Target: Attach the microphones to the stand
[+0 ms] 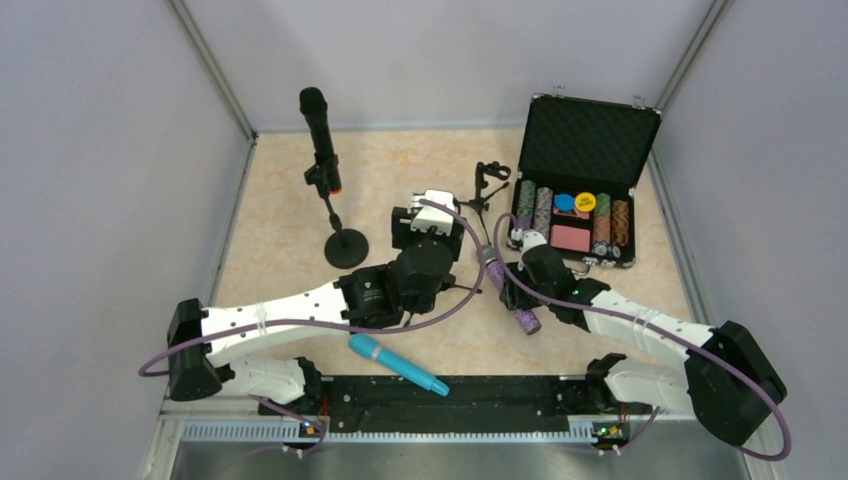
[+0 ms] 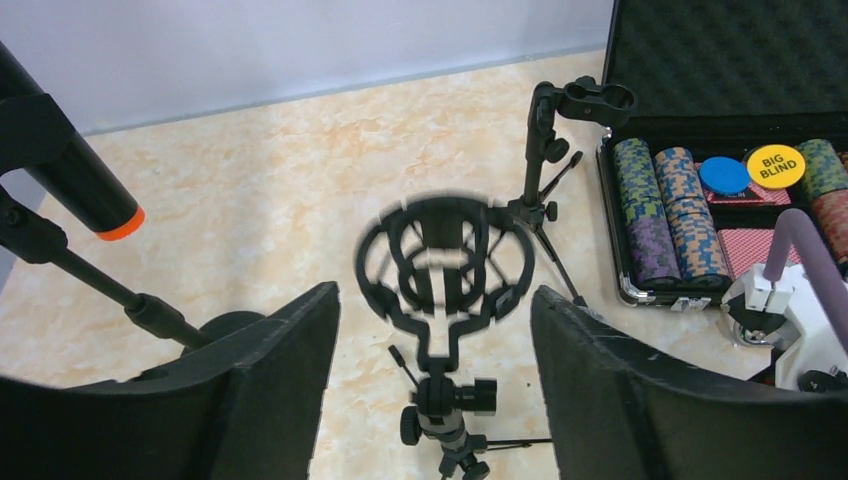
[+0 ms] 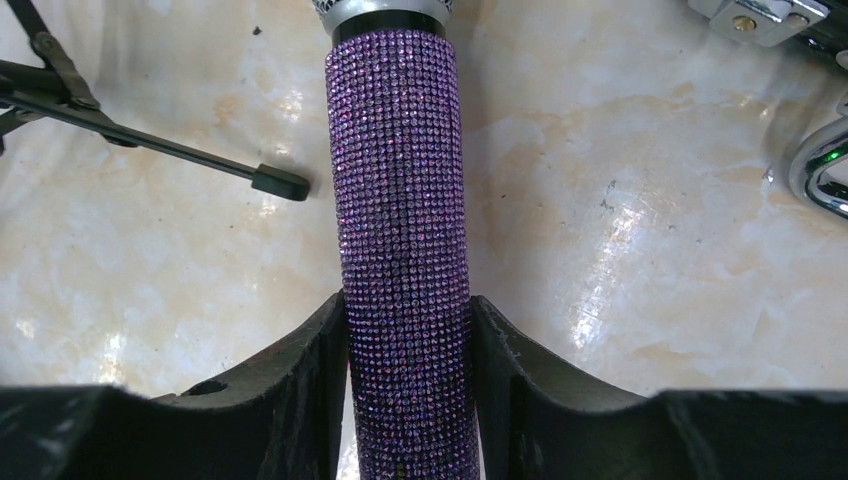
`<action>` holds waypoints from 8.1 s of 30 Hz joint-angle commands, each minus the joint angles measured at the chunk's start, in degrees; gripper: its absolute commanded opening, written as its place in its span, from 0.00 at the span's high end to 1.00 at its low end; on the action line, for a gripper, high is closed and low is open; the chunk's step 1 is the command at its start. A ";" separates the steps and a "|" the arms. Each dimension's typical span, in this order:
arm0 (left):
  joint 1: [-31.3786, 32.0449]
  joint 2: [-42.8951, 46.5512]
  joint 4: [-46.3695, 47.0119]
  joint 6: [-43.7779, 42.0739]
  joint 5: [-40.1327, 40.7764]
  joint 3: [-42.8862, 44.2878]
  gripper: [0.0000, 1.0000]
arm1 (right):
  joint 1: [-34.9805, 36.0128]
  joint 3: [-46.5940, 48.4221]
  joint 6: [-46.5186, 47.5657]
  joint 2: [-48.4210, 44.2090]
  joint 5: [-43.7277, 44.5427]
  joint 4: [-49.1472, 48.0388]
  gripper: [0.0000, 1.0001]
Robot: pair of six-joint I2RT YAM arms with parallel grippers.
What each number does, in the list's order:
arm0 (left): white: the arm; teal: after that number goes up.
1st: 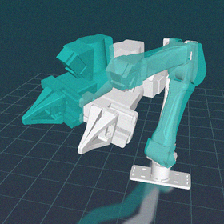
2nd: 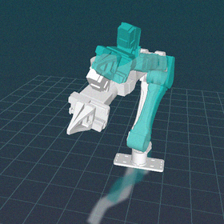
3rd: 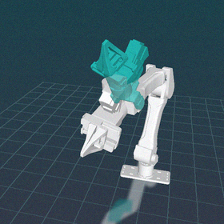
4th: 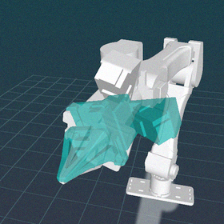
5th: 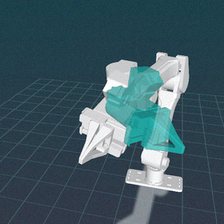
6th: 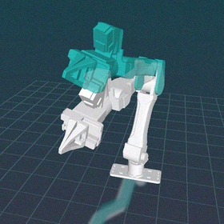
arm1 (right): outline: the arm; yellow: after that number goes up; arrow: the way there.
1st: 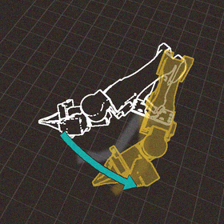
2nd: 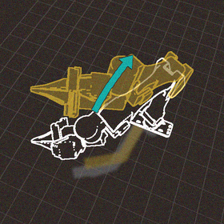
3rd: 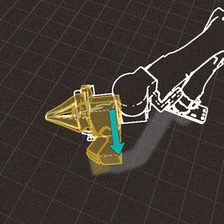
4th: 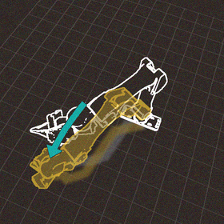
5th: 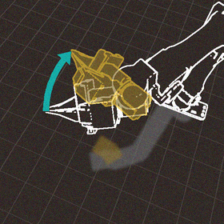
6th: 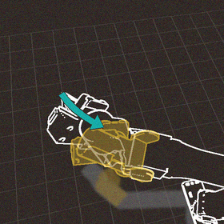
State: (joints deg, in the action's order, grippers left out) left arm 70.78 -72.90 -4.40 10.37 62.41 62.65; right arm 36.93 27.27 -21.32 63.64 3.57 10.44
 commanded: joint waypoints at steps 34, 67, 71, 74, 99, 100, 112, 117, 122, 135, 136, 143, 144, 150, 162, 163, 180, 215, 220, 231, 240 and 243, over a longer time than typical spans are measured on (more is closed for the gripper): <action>0.32 10.99 -0.50 8.82 0.38 -8.90 0.12 | 1.80 13.92 7.92 8.86 -0.22 2.90 0.47; 0.32 12.08 -5.17 12.39 1.55 -9.66 0.13 | 5.44 18.00 6.43 23.04 12.09 7.78 0.99; 0.32 12.10 -5.26 12.61 1.57 -9.83 0.13 | 5.44 17.77 6.79 19.99 12.29 7.31 1.00; 0.32 11.93 -5.37 12.96 1.33 -9.92 0.13 | 5.44 17.44 7.44 17.54 11.77 6.58 1.00; -0.64 7.19 -10.62 12.15 -14.22 -6.28 0.01 | 5.27 3.94 6.24 -16.21 -0.95 -18.19 1.00; -1.03 6.45 -11.43 12.13 -15.42 -5.29 0.01 | 5.26 2.95 5.73 -17.65 -0.83 -19.71 1.00; -17.06 3.53 -8.29 11.11 -54.66 3.04 0.01 | 5.26 -2.21 6.70 -26.71 -2.85 -27.09 1.00; -27.27 3.45 -7.44 12.50 -69.46 7.99 0.01 | 5.26 -2.08 7.55 -27.25 -3.20 -27.63 1.00; -32.84 2.48 -7.47 10.55 -69.73 13.72 0.01 | 5.28 -2.13 8.17 -26.03 -6.03 -29.66 1.00; -44.08 -4.72 -0.50 8.18 -73.17 10.64 0.01 | 5.30 -1.01 8.24 -20.33 -9.88 -39.52 1.00; -44.31 -4.90 0.35 7.77 -73.02 9.73 0.01 | 5.27 -0.86 8.45 -19.51 -10.35 -41.37 1.00; -44.76 -5.35 3.52 7.90 -72.71 5.94 0.01 | 5.26 3.32 8.34 -11.99 -14.87 -49.30 1.00; -44.81 -5.17 3.45 7.91 -72.29 5.57 0.01 | 5.26 3.78 8.28 -11.21 -15.27 -51.07 1.00; -44.77 -2.59 5.84 7.04 -68.66 1.49 0.01 | 5.26 7.25 8.68 -7.67 -16.84 -62.54 1.00; -44.82 -3.02 6.39 6.23 -63.24 -0.57 0.02 | 5.18 14.94 9.71 3.73 -11.60 -78.62 1.00; -44.77 -3.20 6.12 5.90 -62.96 -0.45 0.02 | 5.22 15.45 9.72 4.82 -10.62 -79.56 1.00; -44.77 -4.74 5.11 4.92 -59.42 -0.07 0.03 | 4.49 24.12 9.19 20.16 -9.02 -89.87 1.00; -44.70 -5.88 5.04 5.58 -60.72 -0.12 0.04 | 2.53 18.62 5.91 26.45 -9.88 -93.38 1.00; -44.75 -6.04 5.11 5.54 -60.66 -0.03 0.04 | 2.54 17.67 5.34 26.99 -10.40 -93.77 1.00; -44.69 -6.51 4.96 5.36 -60.47 0.01 0.04 | 2.54 17.53 5.76 28.46 -11.59 -93.93 1.00; -44.77 -6.55 4.91 5.36 -60.48 0.04 0.04 | 2.55 17.98 5.65 28.47 -11.97 -89.11 1.00; -44.74 -6.57 4.93 5.36 -60.47 0.18 0.04 | 2.54 17.36 5.62 28.56 -11.88 -89.01 1.00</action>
State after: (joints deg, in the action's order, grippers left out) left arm 26.24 -79.40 -1.54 16.10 2.39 62.22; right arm 39.83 44.25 -15.20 92.31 -7.66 -75.72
